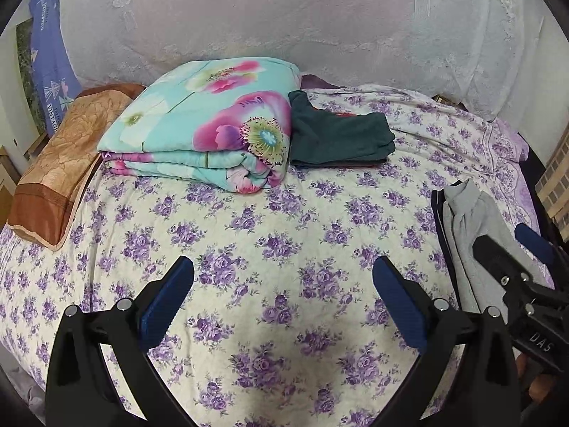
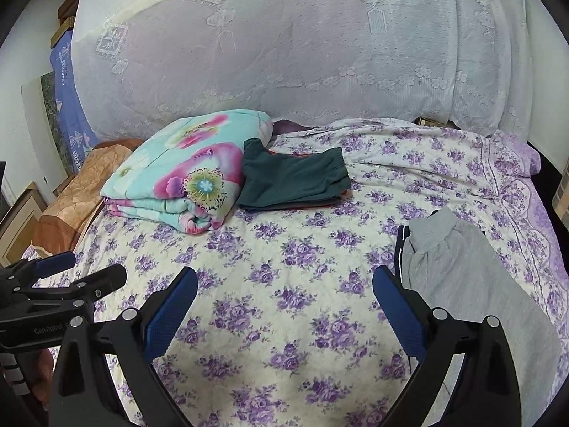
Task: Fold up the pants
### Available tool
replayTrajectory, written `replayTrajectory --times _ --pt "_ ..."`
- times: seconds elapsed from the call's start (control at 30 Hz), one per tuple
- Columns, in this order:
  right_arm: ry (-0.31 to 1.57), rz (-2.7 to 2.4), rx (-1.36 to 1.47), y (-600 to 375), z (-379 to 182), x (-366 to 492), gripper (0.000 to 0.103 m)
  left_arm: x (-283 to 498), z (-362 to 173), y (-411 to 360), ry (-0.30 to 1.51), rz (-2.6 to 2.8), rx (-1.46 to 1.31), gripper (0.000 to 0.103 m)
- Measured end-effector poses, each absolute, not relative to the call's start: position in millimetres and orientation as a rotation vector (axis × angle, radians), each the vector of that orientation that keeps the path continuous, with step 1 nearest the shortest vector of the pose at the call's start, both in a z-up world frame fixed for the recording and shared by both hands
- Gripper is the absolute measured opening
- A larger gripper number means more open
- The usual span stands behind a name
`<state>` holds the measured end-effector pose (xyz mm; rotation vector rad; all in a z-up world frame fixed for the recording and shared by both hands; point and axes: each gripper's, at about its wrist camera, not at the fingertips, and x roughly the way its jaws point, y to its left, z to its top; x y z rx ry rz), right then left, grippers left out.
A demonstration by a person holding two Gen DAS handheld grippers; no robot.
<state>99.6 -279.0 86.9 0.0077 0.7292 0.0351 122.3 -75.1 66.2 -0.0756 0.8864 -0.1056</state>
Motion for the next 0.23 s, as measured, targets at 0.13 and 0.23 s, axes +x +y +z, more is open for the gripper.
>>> replayTrajectory --times 0.13,0.23 --pt "0.743 0.041 0.003 -276.0 82.8 97.8 0.099 119.5 66.1 -74.0 0.892 -0.115 -0.064 0.098" --pt "0.755 0.048 -0.001 -272.7 79.1 97.4 0.099 118.0 64.8 -72.8 0.902 -0.113 -0.066 0.098"
